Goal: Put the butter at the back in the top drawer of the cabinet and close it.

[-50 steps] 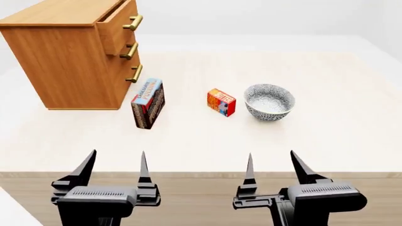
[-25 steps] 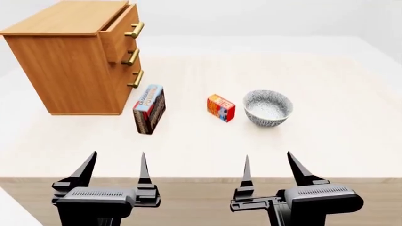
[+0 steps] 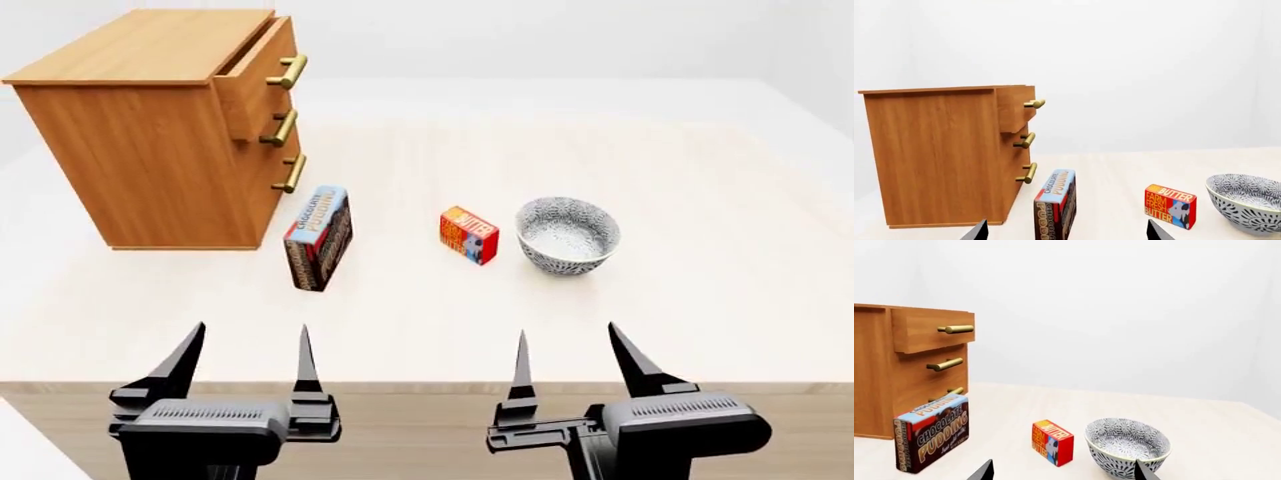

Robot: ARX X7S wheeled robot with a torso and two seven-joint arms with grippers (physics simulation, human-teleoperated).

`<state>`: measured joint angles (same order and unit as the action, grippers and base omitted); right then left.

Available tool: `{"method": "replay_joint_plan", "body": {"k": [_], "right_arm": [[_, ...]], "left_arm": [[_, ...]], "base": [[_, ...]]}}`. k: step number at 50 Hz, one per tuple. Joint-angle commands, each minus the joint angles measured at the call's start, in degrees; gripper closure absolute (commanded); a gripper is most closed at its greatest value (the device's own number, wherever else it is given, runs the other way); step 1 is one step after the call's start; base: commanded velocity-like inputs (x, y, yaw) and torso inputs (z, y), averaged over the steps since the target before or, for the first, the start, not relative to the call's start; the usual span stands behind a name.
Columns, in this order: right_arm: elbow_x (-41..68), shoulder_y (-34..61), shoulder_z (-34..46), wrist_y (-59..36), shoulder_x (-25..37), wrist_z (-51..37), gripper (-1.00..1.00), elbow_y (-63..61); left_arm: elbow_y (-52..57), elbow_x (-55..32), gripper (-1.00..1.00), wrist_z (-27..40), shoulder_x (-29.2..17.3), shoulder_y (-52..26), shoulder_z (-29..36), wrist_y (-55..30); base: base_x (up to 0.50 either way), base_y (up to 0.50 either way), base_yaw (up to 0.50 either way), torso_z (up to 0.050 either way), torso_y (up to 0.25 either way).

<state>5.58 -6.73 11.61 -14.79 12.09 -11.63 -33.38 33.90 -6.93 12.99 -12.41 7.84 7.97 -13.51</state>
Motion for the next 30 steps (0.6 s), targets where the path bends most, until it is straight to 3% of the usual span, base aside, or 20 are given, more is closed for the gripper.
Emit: {"method": "replay_joint_plan", "body": {"k": [1,6,30], "right_arm": [[0.29,0.03,0.3,0.0,0.41,-0.35,-1.0,-0.25],[1.62,0.43,0.05,-1.15,0.5,-0.13,-1.0,-0.23],[1.96,0.47,0.97,-2.1,1.41,-1.02,-1.0,-1.48]], "left_arm": [[0.14,-0.38,-1.0,0.83,-0.69,-0.23,0.54,-0.19],[-0.03,-1.32,-1.0,0.72,-0.89,-0.04,0.51,0.77],[0.57,-2.14,-1.0,1.87,-2.12,0.19,1.49,1.11]], "base": [[0.0,0.0,0.0,0.05,0.0],[0.08,0.0,0.0,0.02,0.0],[0.5,0.0,0.0,0.0,0.0]]}}
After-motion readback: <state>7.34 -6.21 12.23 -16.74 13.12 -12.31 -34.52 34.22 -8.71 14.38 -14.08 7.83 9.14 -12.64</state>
